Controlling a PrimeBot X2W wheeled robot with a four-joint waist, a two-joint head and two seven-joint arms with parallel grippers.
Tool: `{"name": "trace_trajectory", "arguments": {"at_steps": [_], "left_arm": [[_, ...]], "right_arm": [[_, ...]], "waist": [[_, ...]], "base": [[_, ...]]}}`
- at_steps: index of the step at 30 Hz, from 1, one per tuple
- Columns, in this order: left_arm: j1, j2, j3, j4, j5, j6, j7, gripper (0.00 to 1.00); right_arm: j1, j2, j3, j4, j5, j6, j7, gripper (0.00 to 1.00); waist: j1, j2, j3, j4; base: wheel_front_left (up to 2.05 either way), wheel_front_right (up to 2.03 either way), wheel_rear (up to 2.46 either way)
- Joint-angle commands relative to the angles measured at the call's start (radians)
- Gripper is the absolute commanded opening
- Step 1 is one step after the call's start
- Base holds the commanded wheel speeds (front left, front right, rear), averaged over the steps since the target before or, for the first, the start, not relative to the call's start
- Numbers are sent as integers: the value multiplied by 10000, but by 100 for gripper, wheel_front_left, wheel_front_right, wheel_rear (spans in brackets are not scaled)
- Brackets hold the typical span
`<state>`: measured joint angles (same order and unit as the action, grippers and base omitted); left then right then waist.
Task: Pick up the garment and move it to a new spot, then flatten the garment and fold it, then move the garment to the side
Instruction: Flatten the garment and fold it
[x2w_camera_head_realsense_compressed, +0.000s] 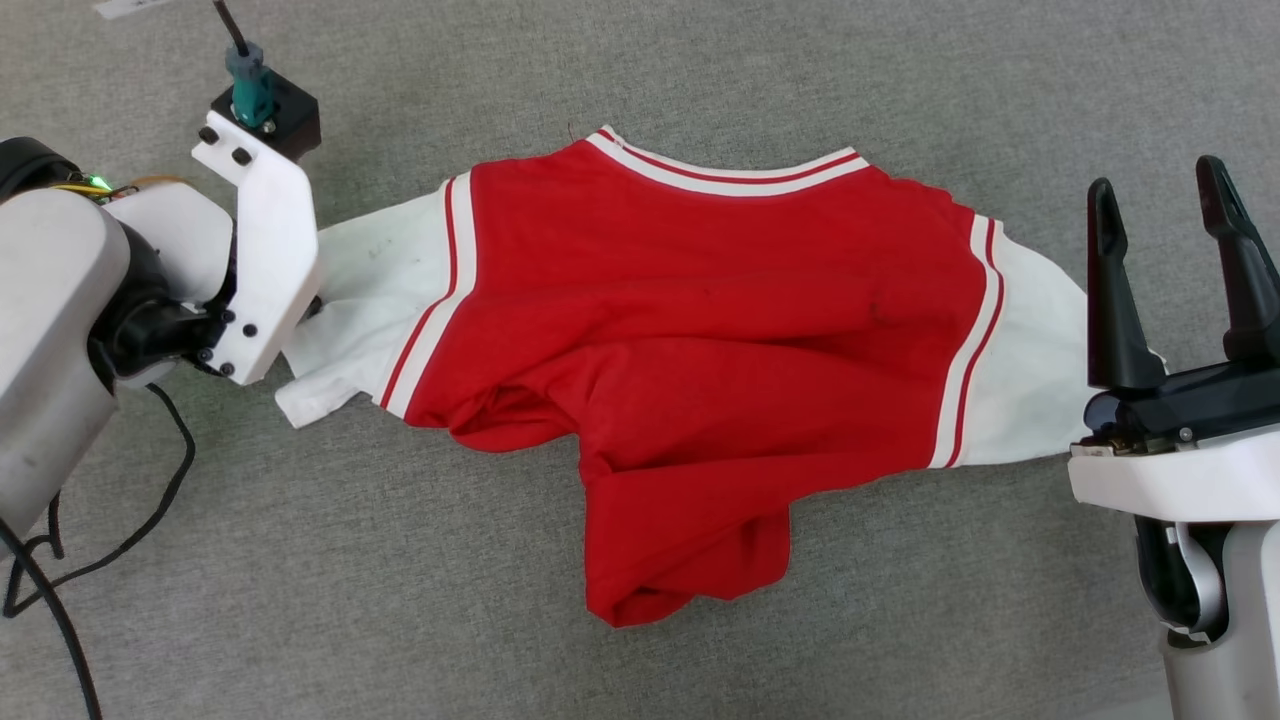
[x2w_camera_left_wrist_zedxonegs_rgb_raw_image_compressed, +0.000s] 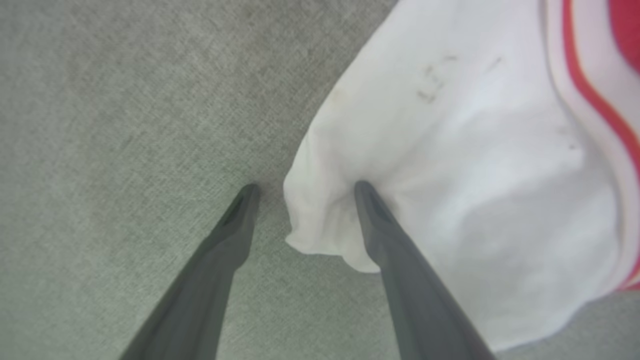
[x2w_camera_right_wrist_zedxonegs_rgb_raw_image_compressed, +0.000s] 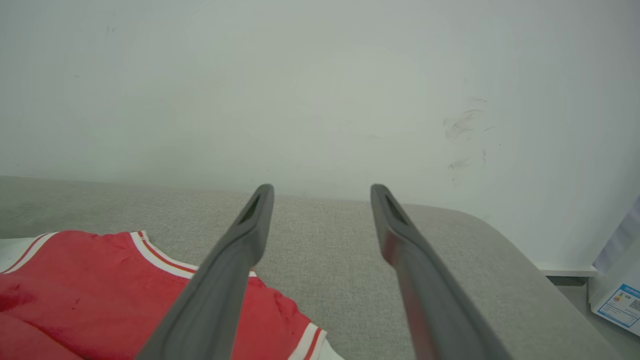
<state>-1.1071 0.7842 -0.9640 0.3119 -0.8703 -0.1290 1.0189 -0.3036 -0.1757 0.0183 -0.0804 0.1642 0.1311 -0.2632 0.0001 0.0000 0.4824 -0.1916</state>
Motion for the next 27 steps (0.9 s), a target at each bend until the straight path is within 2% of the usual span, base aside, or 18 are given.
{"name": "trace_trajectory", "arguments": {"at_steps": [1,2,10,17,20,22,27], "left_arm": [[374,7,-362,205,-59,1,10,47],[374,5,-469,258,-143,1,-45,0],[-289,173,-150,319,-641,2,-1382,0],[-140,560,-197,-394,-874,2,-2213,0],[67,753,-274,-771,-908,2,-2426,0],[145,856,-266,-988,-891,2,-2546,0],[339,909,-334,-1434,-814,114,-2693,0]], "right_arm": [[-93,73,6,50,-32,-7,-19,100],[-112,67,-9,85,-37,-7,-19,100],[-892,-515,-185,71,-234,-7,-19,100],[-2061,-1903,-663,851,-455,-7,221,100],[-2450,-2696,-306,1120,-341,-5,1327,100],[-2640,-3460,348,1282,19,-7,2568,100],[-3319,-5449,2352,1315,2053,-7,6182,100]], "waist": [[-1,0,-11,2],[-1,0,-35,14],[-1,0,-609,220],[-1,0,-1186,559],[-1,0,-1362,716],[-1,0,-1432,799],[-1,0,-1474,962]], "base": [[0,0,0],[0,0,0],[0,0,0],[0,0,0],[0,0,0],[0,0,0],[0,0,0]]}}
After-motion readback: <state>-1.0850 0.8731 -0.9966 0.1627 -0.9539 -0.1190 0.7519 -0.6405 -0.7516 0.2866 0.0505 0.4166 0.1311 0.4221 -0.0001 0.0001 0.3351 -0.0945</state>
